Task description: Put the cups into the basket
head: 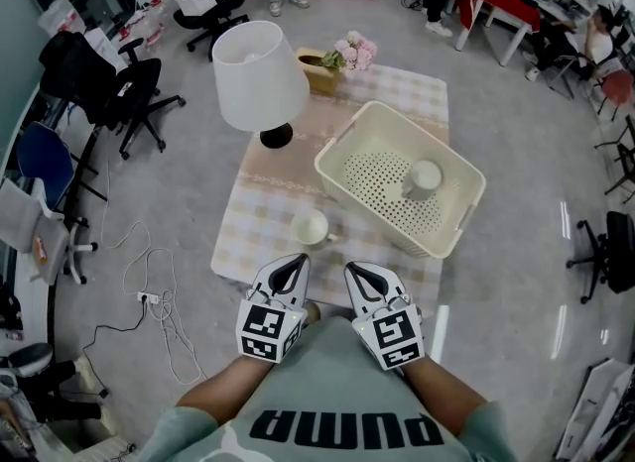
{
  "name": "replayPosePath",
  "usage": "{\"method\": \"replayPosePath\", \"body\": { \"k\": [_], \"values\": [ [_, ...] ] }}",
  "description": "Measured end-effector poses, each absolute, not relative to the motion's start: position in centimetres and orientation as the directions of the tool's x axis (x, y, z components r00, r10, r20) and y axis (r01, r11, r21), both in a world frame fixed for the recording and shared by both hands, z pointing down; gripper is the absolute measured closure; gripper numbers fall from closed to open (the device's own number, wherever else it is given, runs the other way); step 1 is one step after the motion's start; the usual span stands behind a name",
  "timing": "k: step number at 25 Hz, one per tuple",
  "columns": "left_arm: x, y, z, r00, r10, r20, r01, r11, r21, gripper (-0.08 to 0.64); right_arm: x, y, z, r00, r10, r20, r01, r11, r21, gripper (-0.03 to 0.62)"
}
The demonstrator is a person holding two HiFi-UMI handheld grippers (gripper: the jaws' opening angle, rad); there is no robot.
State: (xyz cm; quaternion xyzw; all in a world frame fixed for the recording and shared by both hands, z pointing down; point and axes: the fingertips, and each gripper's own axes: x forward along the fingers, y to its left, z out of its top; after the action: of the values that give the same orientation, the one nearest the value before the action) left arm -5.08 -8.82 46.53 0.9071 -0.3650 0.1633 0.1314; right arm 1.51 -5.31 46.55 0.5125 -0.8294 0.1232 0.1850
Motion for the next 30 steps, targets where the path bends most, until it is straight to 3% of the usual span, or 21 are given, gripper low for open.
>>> {"method": "replayPosePath", "body": {
  "k": [13,30],
  "values": [
    [-5.1,-9.1,46.3,0.674,-0.629,0.387,-0.712,-0.693,0.113,0.560,1.8,-5.5,46.7,-0.400,-0.801,0.445,-0.899,0.437,-0.022,0.575],
    [-10.5,-12.1,47.2,0.502,-0.750,0.431,-0.847,-0.527,0.070,0.559,-1.6,-9.3,47.9,-0.516,-0.715,0.471,-0.816,0.578,-0.017,0.568]
  ]
}}
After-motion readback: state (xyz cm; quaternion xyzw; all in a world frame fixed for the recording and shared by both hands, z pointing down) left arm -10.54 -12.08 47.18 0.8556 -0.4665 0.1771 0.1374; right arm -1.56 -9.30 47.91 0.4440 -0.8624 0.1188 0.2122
